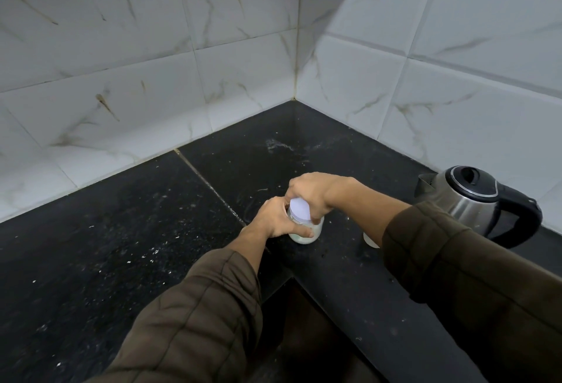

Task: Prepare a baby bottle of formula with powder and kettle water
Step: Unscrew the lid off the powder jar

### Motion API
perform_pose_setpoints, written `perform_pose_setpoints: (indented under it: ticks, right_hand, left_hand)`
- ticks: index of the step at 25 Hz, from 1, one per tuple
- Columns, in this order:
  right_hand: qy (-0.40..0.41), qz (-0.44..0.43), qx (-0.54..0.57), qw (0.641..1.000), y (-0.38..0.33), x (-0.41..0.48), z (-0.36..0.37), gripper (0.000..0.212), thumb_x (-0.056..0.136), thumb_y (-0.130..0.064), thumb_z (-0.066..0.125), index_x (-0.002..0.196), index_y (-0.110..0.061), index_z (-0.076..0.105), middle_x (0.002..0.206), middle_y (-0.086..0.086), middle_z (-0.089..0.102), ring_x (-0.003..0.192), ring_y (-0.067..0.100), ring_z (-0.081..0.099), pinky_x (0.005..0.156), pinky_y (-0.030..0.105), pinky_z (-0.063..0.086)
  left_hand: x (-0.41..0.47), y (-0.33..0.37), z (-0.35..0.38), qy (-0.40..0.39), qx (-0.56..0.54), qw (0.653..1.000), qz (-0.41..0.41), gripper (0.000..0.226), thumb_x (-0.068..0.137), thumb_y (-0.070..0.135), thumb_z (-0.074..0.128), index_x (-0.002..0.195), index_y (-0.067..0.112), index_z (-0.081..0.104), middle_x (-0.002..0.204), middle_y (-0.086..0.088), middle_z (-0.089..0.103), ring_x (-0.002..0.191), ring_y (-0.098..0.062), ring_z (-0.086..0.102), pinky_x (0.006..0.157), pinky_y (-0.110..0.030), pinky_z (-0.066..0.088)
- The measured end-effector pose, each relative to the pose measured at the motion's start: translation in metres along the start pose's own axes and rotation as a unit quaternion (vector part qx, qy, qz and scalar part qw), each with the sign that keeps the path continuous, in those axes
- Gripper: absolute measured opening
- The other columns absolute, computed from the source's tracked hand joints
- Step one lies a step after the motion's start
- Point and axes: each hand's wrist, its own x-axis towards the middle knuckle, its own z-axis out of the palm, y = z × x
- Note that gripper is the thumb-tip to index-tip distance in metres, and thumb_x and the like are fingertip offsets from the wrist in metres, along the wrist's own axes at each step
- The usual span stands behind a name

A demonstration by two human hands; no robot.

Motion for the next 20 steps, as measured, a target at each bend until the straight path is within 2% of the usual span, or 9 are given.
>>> perform_pose_setpoints:
  ticks: [3, 6, 9, 12, 14, 15, 16, 18, 20]
  right_hand:
    - [-0.008, -0.045, -0.028, 0.999, 0.001, -0.002, 0.004, 0.069, 0.076, -0.014, 0.086, 0.135, -0.028, 0.054, 0.130, -0.002, 0.051, 0.116, 0.023, 0.054, 0.095, 0.044, 0.054]
    - [0.006, -0.047, -0.005, 0.999, 0.005, -0.006, 0.005, 0.071, 0.074, -0.014, 0.085, 0.132, -0.028, 0.048, 0.125, -0.005, 0.048, 0.116, 0.023, 0.053, 0.092, 0.043, 0.054]
    - [0.060, -0.031, 0.059, 0.996, 0.011, -0.015, -0.010, 0.080, 0.072, -0.027, 0.087, 0.139, -0.033, 0.045, 0.125, -0.006, 0.052, 0.110, 0.021, 0.056, 0.085, 0.040, 0.053]
    - [0.117, 0.009, 0.087, 0.989, 0.022, -0.019, -0.028, 0.084, 0.073, -0.046, 0.081, 0.148, -0.041, 0.043, 0.128, -0.004, 0.057, 0.113, 0.021, 0.056, 0.090, 0.039, 0.050]
    - [0.158, 0.043, 0.117, 0.980, 0.025, -0.019, -0.033, 0.079, 0.071, -0.055, 0.076, 0.144, -0.042, 0.049, 0.130, -0.004, 0.061, 0.118, 0.023, 0.059, 0.094, 0.043, 0.052]
    - [0.183, 0.061, 0.134, 0.972, 0.025, -0.019, -0.035, 0.078, 0.070, -0.058, 0.075, 0.143, -0.043, 0.050, 0.131, -0.005, 0.062, 0.119, 0.024, 0.059, 0.094, 0.043, 0.052]
    - [0.213, 0.077, 0.155, 0.962, 0.024, -0.017, -0.036, 0.077, 0.072, -0.059, 0.074, 0.144, -0.045, 0.049, 0.130, -0.004, 0.063, 0.120, 0.025, 0.059, 0.093, 0.043, 0.052]
    - [0.262, 0.102, 0.203, 0.938, 0.020, -0.013, -0.039, 0.080, 0.078, -0.059, 0.073, 0.151, -0.045, 0.044, 0.130, 0.001, 0.062, 0.121, 0.027, 0.058, 0.095, 0.042, 0.050]
    - [0.289, 0.119, 0.242, 0.918, 0.013, -0.006, -0.042, 0.078, 0.079, -0.059, 0.074, 0.150, -0.039, 0.048, 0.130, 0.005, 0.062, 0.121, 0.029, 0.058, 0.096, 0.042, 0.049]
  left_hand:
    - [0.001, -0.001, 0.000, -0.005, 0.002, 1.000, 0.000, 0.063, 0.048, 0.039, 0.103, 0.103, 0.025, 0.075, 0.097, 0.009, 0.076, 0.097, -0.010, 0.070, 0.092, -0.038, 0.059]
    - [0.002, 0.000, -0.001, -0.016, 0.002, 1.000, -0.002, 0.068, 0.048, 0.040, 0.103, 0.108, 0.027, 0.073, 0.101, 0.011, 0.075, 0.099, -0.009, 0.069, 0.093, -0.035, 0.058]
    - [-0.001, 0.003, -0.003, -0.023, 0.009, 1.000, -0.001, 0.070, 0.050, 0.041, 0.102, 0.112, 0.028, 0.073, 0.104, 0.013, 0.075, 0.103, -0.009, 0.068, 0.093, -0.031, 0.055]
    - [-0.004, 0.006, -0.004, -0.029, 0.013, 1.000, 0.002, 0.070, 0.054, 0.041, 0.103, 0.116, 0.034, 0.071, 0.108, 0.015, 0.074, 0.109, -0.010, 0.067, 0.096, -0.027, 0.051]
    - [-0.004, 0.007, -0.008, -0.036, 0.039, 0.999, 0.003, 0.106, 0.052, 0.053, 0.101, 0.146, 0.031, 0.056, 0.137, 0.008, 0.066, 0.134, -0.016, 0.057, 0.111, -0.033, 0.045]
    - [-0.005, 0.007, -0.012, -0.037, 0.057, 0.998, -0.004, 0.127, 0.052, 0.059, 0.099, 0.159, 0.027, 0.040, 0.155, 0.001, 0.052, 0.147, -0.021, 0.044, 0.120, -0.038, 0.037]
    - [-0.007, 0.008, -0.018, -0.037, 0.067, 0.997, -0.016, 0.137, 0.054, 0.061, 0.097, 0.166, 0.023, 0.026, 0.167, -0.004, 0.036, 0.156, -0.024, 0.030, 0.126, -0.041, 0.028]
    - [-0.008, 0.003, -0.034, -0.035, 0.069, 0.996, -0.044, 0.142, 0.058, 0.063, 0.095, 0.168, 0.022, 0.014, 0.173, -0.009, 0.018, 0.160, -0.026, 0.015, 0.129, -0.044, 0.020]
    - [-0.011, -0.006, -0.054, -0.031, 0.076, 0.994, -0.076, 0.149, 0.053, 0.066, 0.095, 0.168, 0.025, 0.009, 0.174, -0.009, 0.015, 0.161, -0.027, 0.012, 0.129, -0.047, 0.020]
